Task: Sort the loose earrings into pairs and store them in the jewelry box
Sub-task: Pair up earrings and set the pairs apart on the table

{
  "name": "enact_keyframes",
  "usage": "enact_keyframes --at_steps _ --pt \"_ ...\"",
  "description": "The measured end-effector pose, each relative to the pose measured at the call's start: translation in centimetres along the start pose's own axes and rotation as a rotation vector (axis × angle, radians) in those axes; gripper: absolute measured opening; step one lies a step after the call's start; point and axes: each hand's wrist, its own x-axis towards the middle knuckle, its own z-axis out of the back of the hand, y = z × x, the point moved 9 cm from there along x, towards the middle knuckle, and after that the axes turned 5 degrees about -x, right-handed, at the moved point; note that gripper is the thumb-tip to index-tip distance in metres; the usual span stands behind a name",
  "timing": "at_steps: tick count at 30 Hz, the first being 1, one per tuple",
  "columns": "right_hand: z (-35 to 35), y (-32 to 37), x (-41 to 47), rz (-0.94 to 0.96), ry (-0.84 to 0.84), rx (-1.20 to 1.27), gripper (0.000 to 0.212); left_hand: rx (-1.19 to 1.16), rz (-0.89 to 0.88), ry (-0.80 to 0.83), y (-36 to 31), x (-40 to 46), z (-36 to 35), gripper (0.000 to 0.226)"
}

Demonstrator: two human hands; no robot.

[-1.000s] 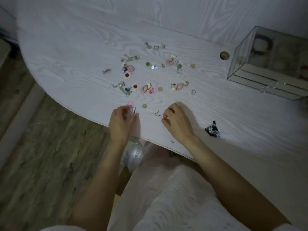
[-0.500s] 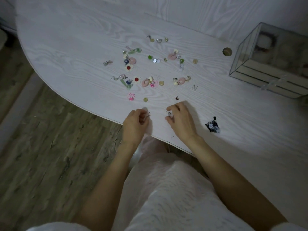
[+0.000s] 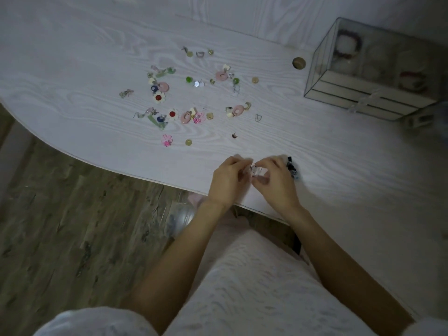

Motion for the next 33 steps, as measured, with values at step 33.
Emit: enact_keyframes --at_steps 33 --pt "3.4 6.5 10.4 0.306 0.131 -0.123 0.018 0.123 0.115 -0.383 4.9 5.6 14.2 0.024"
